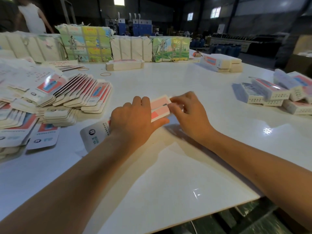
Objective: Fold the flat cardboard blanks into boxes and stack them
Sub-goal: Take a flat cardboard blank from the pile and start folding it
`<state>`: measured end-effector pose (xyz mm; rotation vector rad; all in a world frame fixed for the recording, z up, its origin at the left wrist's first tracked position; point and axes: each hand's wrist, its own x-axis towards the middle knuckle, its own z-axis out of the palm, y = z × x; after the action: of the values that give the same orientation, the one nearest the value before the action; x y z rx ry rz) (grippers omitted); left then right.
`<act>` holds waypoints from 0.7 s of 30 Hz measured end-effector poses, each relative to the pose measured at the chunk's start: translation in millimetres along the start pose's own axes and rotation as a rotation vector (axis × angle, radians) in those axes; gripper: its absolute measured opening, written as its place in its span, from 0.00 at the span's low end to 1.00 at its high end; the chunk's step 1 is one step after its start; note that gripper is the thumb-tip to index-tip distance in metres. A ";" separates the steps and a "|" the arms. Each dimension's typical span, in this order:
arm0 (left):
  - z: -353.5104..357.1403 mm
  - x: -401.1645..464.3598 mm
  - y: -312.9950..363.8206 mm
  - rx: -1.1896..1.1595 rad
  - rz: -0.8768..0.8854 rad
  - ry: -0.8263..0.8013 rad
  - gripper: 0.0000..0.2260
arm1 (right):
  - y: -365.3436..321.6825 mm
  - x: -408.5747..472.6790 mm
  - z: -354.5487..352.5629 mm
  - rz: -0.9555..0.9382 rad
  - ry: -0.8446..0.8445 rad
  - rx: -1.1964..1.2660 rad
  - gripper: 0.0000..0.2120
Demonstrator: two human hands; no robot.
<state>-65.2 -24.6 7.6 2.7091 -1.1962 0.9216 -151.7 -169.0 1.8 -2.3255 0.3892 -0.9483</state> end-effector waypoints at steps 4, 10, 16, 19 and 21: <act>-2.9 0.1 -3.2 -0.067 -0.045 0.002 0.36 | 3.9 4.6 -1.3 0.206 0.036 0.231 0.37; -5.6 -2.4 7.7 -0.033 -0.002 0.012 0.29 | -7.1 3.5 0.0 0.392 -0.198 0.830 0.03; -5.1 -4.3 14.4 0.064 -0.004 0.020 0.25 | -14.9 -12.1 10.7 -0.122 -0.057 -0.104 0.11; -4.5 -4.8 16.1 0.075 -0.025 0.003 0.25 | -18.1 -13.1 9.5 -0.151 -0.066 -0.104 0.11; -4.3 -4.3 18.5 0.081 -0.020 0.037 0.24 | -21.4 -14.4 8.8 -0.100 -0.093 -0.070 0.16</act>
<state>-82.3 -33.6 5.3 2.7468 -1.1474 1.0351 -154.6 -141.9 2.4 -2.4621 0.2733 -0.8816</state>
